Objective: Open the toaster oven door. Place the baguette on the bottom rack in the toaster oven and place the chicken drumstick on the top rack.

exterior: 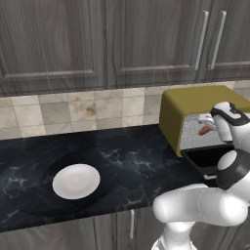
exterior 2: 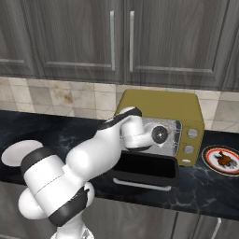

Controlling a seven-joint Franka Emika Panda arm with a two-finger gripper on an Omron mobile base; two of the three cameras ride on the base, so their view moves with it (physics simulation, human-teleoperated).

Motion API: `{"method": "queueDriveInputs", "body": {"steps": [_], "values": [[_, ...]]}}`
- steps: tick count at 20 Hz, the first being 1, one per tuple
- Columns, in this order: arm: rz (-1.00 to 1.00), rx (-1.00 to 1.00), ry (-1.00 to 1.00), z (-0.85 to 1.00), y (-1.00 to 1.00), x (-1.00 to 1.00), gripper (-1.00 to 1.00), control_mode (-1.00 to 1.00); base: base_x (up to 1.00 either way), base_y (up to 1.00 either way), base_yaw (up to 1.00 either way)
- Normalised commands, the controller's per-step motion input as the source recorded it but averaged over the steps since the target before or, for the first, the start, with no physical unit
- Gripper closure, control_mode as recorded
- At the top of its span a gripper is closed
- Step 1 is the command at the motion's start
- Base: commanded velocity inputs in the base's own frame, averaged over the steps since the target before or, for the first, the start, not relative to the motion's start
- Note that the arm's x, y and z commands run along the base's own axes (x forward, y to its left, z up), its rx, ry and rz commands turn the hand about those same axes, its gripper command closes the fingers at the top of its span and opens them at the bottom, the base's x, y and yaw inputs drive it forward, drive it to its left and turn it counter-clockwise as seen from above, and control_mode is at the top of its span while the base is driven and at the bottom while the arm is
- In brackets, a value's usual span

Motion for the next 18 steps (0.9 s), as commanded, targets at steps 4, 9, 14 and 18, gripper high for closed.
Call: {"method": "queueDriveInputs", "body": {"steps": [4, 9, 14, 18], "values": [[0.00, 0.00, 0.25, -0.22, 0.03, 0.03, -1.00, -1.00, 0.00, 0.00, 0.00], [0.00, 0.00, 0.13, -0.44, 0.03, 0.00, -1.00, -1.00, 0.00, 0.00, 0.00], [0.00, 0.00, 0.04, -0.64, 0.01, -0.12, -1.00, -1.00, 0.00, 0.00, 0.00], [0.00, 0.00, 0.00, -0.72, 0.00, -0.23, -1.00, -1.00, 0.00, 0.00, 0.00]]}}
